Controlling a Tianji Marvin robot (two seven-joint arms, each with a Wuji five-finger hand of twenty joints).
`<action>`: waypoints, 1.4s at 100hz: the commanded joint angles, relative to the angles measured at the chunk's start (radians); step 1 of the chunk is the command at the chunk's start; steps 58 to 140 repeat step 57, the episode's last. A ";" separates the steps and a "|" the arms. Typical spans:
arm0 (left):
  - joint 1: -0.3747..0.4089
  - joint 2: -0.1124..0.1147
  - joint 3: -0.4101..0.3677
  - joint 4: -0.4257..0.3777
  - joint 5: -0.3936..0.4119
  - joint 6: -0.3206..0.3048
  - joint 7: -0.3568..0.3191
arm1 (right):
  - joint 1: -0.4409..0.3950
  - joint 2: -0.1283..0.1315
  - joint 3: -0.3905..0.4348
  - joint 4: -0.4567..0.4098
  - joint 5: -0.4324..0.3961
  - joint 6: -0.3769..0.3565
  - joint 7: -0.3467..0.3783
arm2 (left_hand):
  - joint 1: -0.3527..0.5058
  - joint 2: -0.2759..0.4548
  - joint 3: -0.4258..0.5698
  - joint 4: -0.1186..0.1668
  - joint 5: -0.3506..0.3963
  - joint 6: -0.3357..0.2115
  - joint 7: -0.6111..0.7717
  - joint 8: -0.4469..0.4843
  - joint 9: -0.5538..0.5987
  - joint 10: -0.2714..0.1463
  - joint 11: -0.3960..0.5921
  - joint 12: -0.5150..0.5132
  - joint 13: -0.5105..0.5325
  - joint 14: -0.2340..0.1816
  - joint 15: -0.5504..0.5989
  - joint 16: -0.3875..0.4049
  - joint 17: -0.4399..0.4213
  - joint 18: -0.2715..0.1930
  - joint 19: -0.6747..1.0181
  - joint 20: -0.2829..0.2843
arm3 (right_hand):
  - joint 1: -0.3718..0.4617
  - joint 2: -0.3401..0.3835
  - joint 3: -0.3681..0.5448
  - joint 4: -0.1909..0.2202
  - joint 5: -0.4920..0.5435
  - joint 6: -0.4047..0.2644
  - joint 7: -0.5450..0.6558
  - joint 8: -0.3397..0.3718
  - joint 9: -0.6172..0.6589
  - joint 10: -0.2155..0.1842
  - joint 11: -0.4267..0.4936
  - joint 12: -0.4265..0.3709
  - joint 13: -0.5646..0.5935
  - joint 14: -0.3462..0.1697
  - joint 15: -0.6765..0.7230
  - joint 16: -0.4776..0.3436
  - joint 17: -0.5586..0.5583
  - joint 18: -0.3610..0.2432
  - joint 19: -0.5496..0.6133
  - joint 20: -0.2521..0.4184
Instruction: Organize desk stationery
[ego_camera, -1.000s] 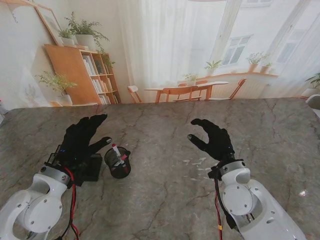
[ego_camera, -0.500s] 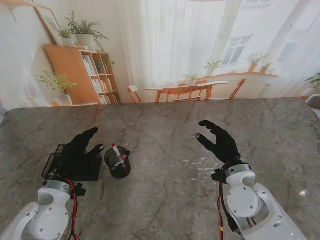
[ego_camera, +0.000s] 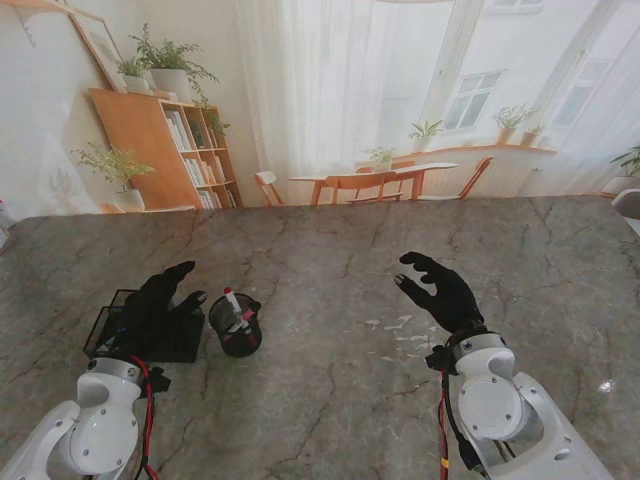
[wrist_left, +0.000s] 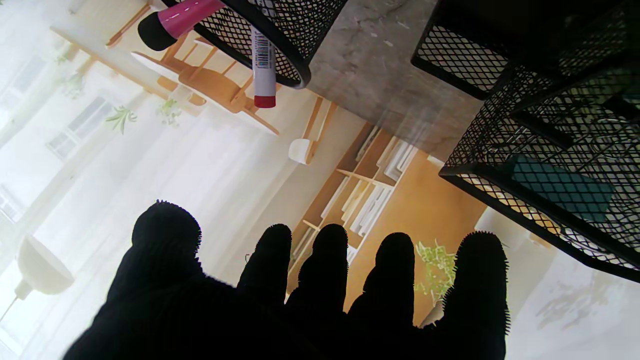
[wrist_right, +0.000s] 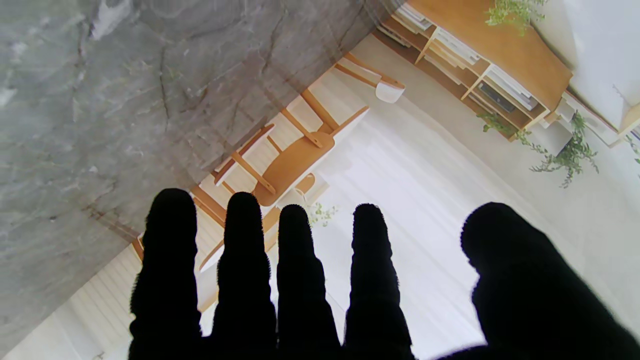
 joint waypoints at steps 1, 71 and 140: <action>-0.006 -0.002 0.001 0.009 -0.004 0.002 -0.005 | -0.011 0.003 0.000 -0.008 0.004 0.009 0.023 | 0.005 0.019 -0.006 -0.025 0.006 -0.022 0.001 0.009 0.008 -0.008 -0.003 0.010 0.011 -0.018 0.001 0.008 -0.011 -0.036 0.008 0.027 | -0.009 0.009 -0.012 -0.014 0.018 -0.021 0.010 -0.019 0.007 -0.009 0.018 0.001 0.014 0.000 0.011 0.015 0.004 0.017 0.028 0.026; -0.028 -0.001 0.006 0.026 -0.024 -0.021 -0.016 | -0.026 0.003 0.006 -0.013 -0.026 0.008 0.001 | 0.009 0.021 -0.005 -0.024 0.003 -0.025 -0.002 0.012 0.005 -0.013 -0.004 0.011 0.013 -0.021 0.001 0.010 -0.007 -0.036 0.005 0.038 | -0.006 0.013 -0.014 -0.014 0.021 -0.015 0.014 -0.022 0.015 -0.004 0.018 0.006 0.015 0.002 0.021 0.021 0.002 0.019 0.035 0.034; -0.028 -0.001 0.006 0.026 -0.024 -0.021 -0.016 | -0.026 0.003 0.006 -0.013 -0.026 0.008 0.001 | 0.009 0.021 -0.005 -0.024 0.003 -0.025 -0.002 0.012 0.005 -0.013 -0.004 0.011 0.013 -0.021 0.001 0.010 -0.007 -0.036 0.005 0.038 | -0.006 0.013 -0.014 -0.014 0.021 -0.015 0.014 -0.022 0.015 -0.004 0.018 0.006 0.015 0.002 0.021 0.021 0.002 0.019 0.035 0.034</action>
